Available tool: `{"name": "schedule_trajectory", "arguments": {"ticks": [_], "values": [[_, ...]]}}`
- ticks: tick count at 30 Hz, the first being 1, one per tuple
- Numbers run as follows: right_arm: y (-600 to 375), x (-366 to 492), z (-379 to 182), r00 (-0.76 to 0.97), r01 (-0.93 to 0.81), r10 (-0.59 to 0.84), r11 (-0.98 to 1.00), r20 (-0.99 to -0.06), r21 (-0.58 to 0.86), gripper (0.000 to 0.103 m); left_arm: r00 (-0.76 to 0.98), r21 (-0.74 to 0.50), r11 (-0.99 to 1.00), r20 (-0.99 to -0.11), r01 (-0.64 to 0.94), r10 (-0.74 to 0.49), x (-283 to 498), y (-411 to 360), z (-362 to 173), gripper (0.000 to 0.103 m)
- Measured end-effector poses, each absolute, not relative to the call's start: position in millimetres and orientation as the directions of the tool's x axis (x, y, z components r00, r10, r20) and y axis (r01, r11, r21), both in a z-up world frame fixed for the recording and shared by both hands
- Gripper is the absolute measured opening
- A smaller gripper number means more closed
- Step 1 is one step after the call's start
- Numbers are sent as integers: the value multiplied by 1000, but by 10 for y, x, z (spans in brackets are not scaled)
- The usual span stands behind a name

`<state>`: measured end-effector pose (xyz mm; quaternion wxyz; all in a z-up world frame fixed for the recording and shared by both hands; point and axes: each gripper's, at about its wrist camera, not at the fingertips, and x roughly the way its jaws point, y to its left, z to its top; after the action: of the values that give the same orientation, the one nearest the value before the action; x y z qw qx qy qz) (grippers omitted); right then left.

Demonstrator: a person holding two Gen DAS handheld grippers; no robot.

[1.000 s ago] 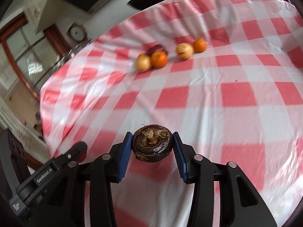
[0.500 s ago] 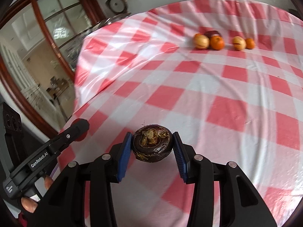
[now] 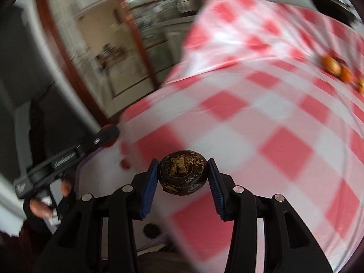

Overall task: Organize fruits
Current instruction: 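Carry the dark brown fruit and tomato to the white box while opening both tools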

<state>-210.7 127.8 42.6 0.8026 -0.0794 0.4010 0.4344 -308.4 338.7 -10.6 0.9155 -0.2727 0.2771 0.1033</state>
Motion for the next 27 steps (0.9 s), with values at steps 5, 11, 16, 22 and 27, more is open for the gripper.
{"name": "schedule_trajectory", "arguments": {"ticks": [5,11,16,22,27], "values": [[1713,-2535,346,221,-878,641,458,-735,136,43,776,-383,829,-624,-408,94,-3361,3590,-277,33],[2109,-2902,-122,110,-948,531,310,-840,71,43,632,-233,829,-754,-509,176,-3344,3678,-679,33],[2382,-3009,-715,50,-968,348,249,-936,41,43,489,-172,806,-857,-566,160,-3279,3759,-1085,33],[2508,-2917,-1081,25,-959,261,279,-965,51,43,427,-135,800,-890,-585,162,-3280,3767,-1301,33],[2562,-2998,-1195,42,-969,225,247,-973,16,44,388,-120,785,-907,-607,162,-3297,3790,-1427,33]]}}
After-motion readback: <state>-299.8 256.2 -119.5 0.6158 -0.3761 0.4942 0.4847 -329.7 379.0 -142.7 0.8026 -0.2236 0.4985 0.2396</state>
